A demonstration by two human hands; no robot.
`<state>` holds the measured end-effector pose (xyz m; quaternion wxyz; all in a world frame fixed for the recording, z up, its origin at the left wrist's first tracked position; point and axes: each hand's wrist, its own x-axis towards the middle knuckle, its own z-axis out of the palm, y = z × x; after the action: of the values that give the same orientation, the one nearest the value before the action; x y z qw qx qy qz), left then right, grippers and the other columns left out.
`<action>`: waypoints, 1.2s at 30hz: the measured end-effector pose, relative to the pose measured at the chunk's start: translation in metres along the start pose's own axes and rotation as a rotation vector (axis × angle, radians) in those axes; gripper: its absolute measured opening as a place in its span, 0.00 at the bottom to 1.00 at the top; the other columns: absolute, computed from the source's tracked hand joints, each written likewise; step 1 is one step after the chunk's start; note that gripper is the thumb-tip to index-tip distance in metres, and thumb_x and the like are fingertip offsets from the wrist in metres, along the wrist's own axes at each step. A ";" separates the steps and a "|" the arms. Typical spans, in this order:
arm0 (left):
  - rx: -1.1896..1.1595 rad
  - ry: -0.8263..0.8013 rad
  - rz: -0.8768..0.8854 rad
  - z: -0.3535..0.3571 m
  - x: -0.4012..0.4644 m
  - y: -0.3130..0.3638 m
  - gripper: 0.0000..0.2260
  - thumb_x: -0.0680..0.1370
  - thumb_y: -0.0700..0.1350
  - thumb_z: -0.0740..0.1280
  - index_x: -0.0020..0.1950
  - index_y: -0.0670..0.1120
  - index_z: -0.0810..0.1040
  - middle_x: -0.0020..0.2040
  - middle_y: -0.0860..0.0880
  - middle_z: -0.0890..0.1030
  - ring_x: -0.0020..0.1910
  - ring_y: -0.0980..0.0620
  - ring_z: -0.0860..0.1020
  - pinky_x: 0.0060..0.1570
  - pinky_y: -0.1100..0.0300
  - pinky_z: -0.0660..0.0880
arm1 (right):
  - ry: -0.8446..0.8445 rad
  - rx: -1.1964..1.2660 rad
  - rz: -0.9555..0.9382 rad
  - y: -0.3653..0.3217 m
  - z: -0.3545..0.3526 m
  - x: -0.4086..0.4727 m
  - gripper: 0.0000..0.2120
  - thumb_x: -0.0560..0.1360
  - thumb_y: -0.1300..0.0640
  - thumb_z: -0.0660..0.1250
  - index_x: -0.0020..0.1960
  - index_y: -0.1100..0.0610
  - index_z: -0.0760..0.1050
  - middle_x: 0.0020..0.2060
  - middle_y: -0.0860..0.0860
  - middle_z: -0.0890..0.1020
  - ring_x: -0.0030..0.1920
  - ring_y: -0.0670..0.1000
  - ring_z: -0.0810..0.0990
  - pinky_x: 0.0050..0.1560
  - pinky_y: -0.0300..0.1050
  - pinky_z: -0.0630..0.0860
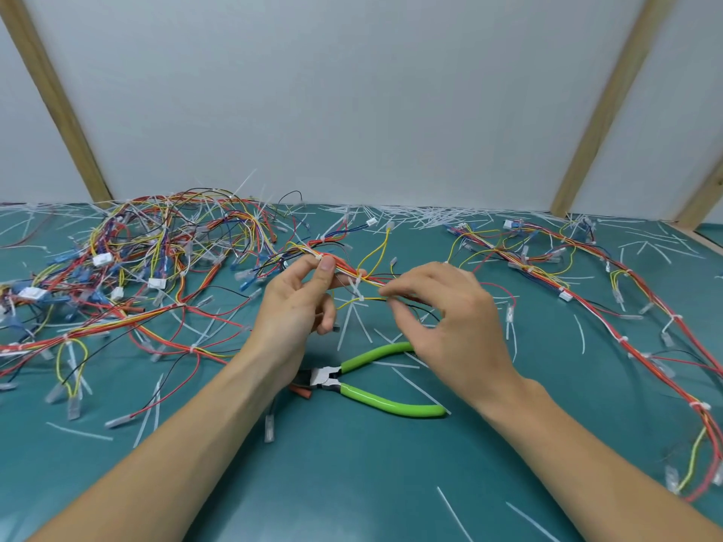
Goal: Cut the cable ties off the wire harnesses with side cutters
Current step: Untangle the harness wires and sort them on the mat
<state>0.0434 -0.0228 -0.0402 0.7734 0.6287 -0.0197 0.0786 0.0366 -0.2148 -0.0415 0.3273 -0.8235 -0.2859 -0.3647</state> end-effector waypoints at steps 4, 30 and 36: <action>-0.036 0.023 -0.018 -0.003 0.002 0.001 0.10 0.83 0.49 0.64 0.42 0.50 0.77 0.46 0.48 0.85 0.20 0.56 0.62 0.24 0.65 0.62 | 0.135 0.097 0.205 0.004 -0.007 0.002 0.11 0.75 0.63 0.64 0.53 0.51 0.80 0.48 0.41 0.83 0.53 0.43 0.81 0.55 0.44 0.76; -0.669 0.023 -0.137 -0.033 0.016 0.025 0.10 0.78 0.50 0.66 0.37 0.51 0.76 0.29 0.55 0.75 0.23 0.60 0.69 0.25 0.68 0.67 | -0.141 -0.039 0.482 0.031 -0.011 0.002 0.25 0.71 0.68 0.66 0.63 0.49 0.79 0.59 0.43 0.81 0.59 0.47 0.79 0.59 0.49 0.79; -0.646 0.014 -0.119 -0.037 0.017 0.024 0.13 0.82 0.50 0.62 0.38 0.50 0.76 0.30 0.54 0.68 0.25 0.58 0.63 0.26 0.67 0.65 | -0.191 0.290 0.594 0.043 -0.021 0.009 0.16 0.72 0.71 0.71 0.48 0.51 0.85 0.43 0.43 0.88 0.46 0.40 0.86 0.54 0.38 0.80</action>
<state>0.0543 0.0199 -0.0222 0.9362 0.3504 -0.0016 0.0273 0.0632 -0.2554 -0.0375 0.5047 -0.8461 -0.1121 -0.1302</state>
